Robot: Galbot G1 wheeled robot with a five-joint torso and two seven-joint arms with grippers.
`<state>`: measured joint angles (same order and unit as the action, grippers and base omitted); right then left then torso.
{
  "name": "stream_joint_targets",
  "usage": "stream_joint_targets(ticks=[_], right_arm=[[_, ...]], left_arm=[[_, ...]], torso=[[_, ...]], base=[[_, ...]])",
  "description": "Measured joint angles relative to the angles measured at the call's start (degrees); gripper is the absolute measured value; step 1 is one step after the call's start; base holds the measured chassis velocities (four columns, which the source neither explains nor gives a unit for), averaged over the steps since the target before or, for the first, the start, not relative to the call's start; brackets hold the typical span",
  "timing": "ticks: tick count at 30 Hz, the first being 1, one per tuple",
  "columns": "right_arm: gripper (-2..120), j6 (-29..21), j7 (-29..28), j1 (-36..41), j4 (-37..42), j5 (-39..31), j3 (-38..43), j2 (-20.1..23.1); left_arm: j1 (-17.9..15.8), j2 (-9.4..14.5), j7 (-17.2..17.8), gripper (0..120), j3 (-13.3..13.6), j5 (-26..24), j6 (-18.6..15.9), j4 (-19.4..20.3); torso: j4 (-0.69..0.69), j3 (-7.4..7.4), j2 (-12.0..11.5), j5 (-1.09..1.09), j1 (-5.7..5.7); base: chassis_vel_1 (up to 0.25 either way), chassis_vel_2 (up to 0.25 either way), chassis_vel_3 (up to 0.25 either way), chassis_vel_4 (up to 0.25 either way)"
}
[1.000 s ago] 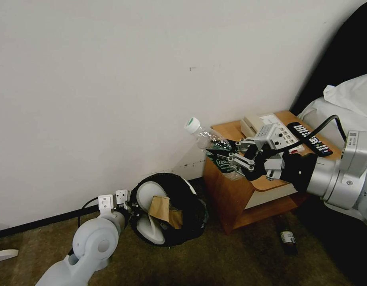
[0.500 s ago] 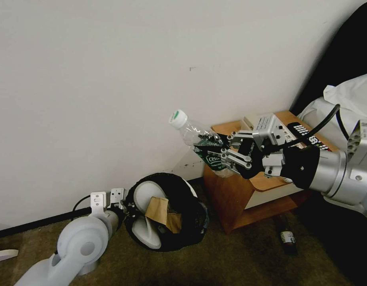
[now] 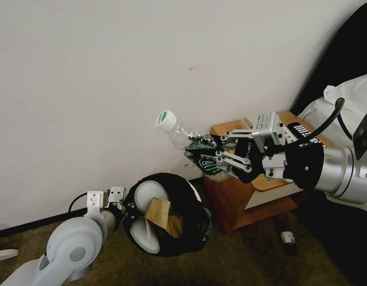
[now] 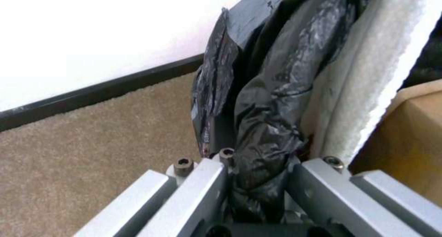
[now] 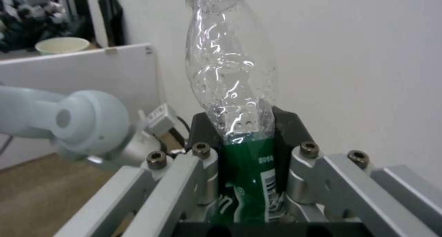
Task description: Pick up the trash bin, then pick up the garbage from the floor and place it into the trash bin.
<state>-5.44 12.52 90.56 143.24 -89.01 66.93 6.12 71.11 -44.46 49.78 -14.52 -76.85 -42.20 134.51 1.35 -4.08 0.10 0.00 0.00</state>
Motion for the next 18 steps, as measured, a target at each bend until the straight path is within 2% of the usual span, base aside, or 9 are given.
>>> stream_joint_targets(ticks=[6, 18], right_arm=[[16, 0.7, 1.7, 0.1, 0.0, -2.5, 0.2, 1.6], [16, 2.6, 8.7, 2.1, 0.0, -4.9, 0.6, 4.4]], left_arm=[[-0.4, -0.4, 0.0, 0, 0.8, -0.1, 0.0, 0.3], [-1.0, -1.6, -0.5, 0, 2.0, 0.4, 0.0, -0.1]], torso=[[0.00, 0.00, 0.0, 0.00, 0.00], [0.00, 0.00, 0.0, 0.00, 0.00]], base=[[0.000, 0.000, 0.000, 0.000], [0.000, 0.000, 0.000, 0.000]])
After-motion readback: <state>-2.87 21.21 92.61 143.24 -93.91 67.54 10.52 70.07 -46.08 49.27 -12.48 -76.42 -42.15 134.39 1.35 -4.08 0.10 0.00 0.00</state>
